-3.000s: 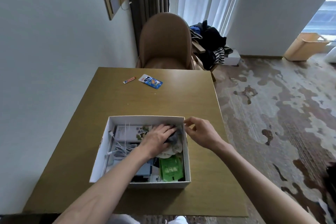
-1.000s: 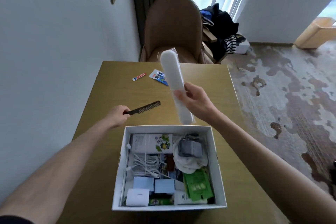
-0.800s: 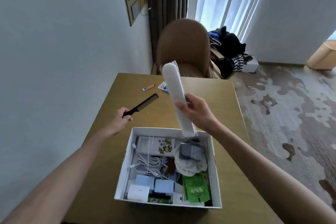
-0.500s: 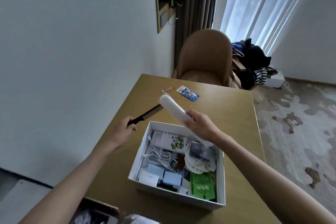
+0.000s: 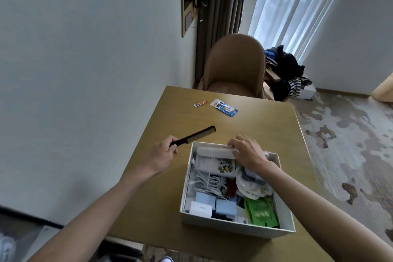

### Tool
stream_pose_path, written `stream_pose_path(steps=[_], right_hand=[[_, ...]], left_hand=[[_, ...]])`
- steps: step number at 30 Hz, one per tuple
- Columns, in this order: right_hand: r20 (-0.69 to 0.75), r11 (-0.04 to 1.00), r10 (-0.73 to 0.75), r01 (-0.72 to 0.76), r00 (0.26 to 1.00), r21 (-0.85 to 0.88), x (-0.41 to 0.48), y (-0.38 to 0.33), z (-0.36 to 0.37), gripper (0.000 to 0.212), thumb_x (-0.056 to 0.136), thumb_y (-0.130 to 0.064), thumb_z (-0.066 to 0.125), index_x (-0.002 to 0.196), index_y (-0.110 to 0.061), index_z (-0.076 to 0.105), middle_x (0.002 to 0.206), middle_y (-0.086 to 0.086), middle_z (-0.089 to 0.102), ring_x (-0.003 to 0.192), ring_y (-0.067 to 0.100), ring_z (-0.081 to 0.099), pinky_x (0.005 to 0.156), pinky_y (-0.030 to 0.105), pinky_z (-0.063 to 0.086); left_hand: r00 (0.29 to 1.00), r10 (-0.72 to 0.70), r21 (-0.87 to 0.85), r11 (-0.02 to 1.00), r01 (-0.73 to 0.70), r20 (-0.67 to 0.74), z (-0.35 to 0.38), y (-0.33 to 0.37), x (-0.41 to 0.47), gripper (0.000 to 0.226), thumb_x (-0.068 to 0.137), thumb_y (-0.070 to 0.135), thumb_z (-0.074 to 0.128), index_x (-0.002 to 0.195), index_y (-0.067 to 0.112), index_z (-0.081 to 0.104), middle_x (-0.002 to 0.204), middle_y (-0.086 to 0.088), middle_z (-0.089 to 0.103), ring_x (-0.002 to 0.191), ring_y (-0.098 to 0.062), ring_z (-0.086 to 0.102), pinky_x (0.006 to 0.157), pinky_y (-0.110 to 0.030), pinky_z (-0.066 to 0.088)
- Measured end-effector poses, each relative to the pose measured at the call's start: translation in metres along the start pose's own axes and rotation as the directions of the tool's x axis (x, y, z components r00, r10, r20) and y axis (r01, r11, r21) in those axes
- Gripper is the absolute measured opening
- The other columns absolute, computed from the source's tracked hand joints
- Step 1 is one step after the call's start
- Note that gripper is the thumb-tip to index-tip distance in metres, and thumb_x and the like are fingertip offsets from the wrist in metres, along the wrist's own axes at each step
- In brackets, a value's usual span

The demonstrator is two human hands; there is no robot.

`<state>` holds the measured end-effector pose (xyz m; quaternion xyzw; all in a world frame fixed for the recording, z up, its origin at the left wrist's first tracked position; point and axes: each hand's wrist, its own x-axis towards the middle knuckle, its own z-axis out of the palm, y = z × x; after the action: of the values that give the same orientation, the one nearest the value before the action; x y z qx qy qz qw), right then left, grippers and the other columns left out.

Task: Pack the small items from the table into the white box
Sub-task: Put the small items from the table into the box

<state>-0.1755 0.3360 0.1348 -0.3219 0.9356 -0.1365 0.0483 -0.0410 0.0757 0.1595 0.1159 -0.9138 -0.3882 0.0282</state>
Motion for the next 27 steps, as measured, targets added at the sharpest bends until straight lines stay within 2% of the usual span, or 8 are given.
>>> stream_pose_path(steps=[5,7,11,13,18,20,23,27], right_hand=[[-0.149,0.983,0.182,-0.177,0.972,0.052,-0.014,-0.003,0.015,0.026,0.086,-0.009,0.057,0.109,-0.015,0.068,0.109,0.004,0.062,0.107,0.024,0.051,0.086,0.037,0.039],[-0.185,0.951,0.282,-0.249,0.942,0.185,-0.026,-0.001,0.012,0.030,0.084,-0.003,0.056,0.109,-0.013,0.069,0.108,0.004,0.064,0.101,0.022,0.053,0.082,0.034,0.041],[-0.049,0.733,0.401,-0.288,0.915,0.617,-0.066,-0.002,-0.008,0.034,0.087,0.000,0.060,0.119,-0.013,0.063,0.107,0.005,0.069,0.093,0.019,0.068,0.081,0.037,0.059],[0.056,0.650,0.390,-0.318,0.919,0.690,-0.086,-0.006,-0.016,0.039,0.085,-0.002,0.064,0.122,-0.014,0.061,0.109,0.004,0.069,0.094,0.018,0.069,0.078,0.034,0.060],[0.085,0.788,0.411,-0.400,0.908,0.468,-0.123,-0.006,-0.017,0.016,0.089,-0.015,0.067,0.104,-0.021,0.071,0.092,-0.011,0.069,0.083,0.003,0.067,0.073,0.022,0.054],[0.145,0.837,0.402,-0.427,0.904,0.341,-0.130,-0.001,-0.014,0.010,0.092,-0.022,0.065,0.100,-0.021,0.071,0.091,-0.007,0.069,0.083,0.009,0.066,0.075,0.026,0.053],[0.284,0.858,0.363,-0.437,0.888,0.270,-0.132,0.003,-0.006,0.010,0.094,-0.025,0.060,0.097,-0.021,0.069,0.088,-0.006,0.067,0.079,0.013,0.064,0.069,0.026,0.050],[0.427,0.896,0.282,-0.396,0.859,0.204,-0.125,-0.002,0.012,0.014,0.097,-0.023,0.054,0.103,-0.020,0.067,0.095,-0.003,0.065,0.083,0.014,0.062,0.069,0.024,0.048]], left_hand=[[0.990,0.112,-0.009,0.994,-0.112,0.088,0.005,-0.007,0.010,0.014,0.098,0.014,0.045,0.092,0.018,0.056,0.072,0.005,0.060,0.046,-0.004,0.041,0.043,-0.017,0.034],[0.973,0.189,-0.028,0.982,-0.187,0.130,0.014,-0.003,0.013,0.013,0.098,0.014,0.045,0.094,0.018,0.057,0.071,0.006,0.059,0.044,-0.004,0.043,0.042,-0.016,0.034],[0.902,0.357,0.001,0.929,-0.369,0.244,0.042,0.010,0.013,0.017,0.100,0.017,0.041,0.092,0.016,0.056,0.075,0.001,0.060,0.055,-0.005,0.055,0.048,-0.018,0.042],[0.856,0.424,0.062,0.886,-0.460,0.295,0.057,0.015,0.013,0.019,0.101,0.021,0.038,0.090,0.019,0.054,0.072,0.004,0.057,0.052,-0.008,0.051,0.044,-0.018,0.038],[0.791,0.473,0.006,0.857,-0.515,0.388,0.088,0.031,0.008,0.021,0.100,0.025,0.039,0.096,0.016,0.058,0.081,0.000,0.061,0.067,-0.011,0.057,0.059,-0.024,0.047],[0.765,0.493,0.087,0.815,-0.572,0.416,0.094,0.033,0.007,0.025,0.100,0.031,0.038,0.093,0.017,0.058,0.082,-0.001,0.063,0.071,-0.017,0.060,0.067,-0.035,0.051],[0.724,0.475,0.280,0.703,-0.654,0.500,0.097,0.029,0.005,0.035,0.099,0.043,0.033,0.091,0.021,0.059,0.078,-0.001,0.065,0.072,-0.019,0.061,0.070,-0.033,0.042],[0.687,0.354,0.449,0.555,-0.701,0.634,0.093,0.015,-0.001,0.046,0.098,0.052,0.027,0.082,0.024,0.060,0.084,0.002,0.067,0.082,-0.018,0.061,0.093,-0.039,0.035]])
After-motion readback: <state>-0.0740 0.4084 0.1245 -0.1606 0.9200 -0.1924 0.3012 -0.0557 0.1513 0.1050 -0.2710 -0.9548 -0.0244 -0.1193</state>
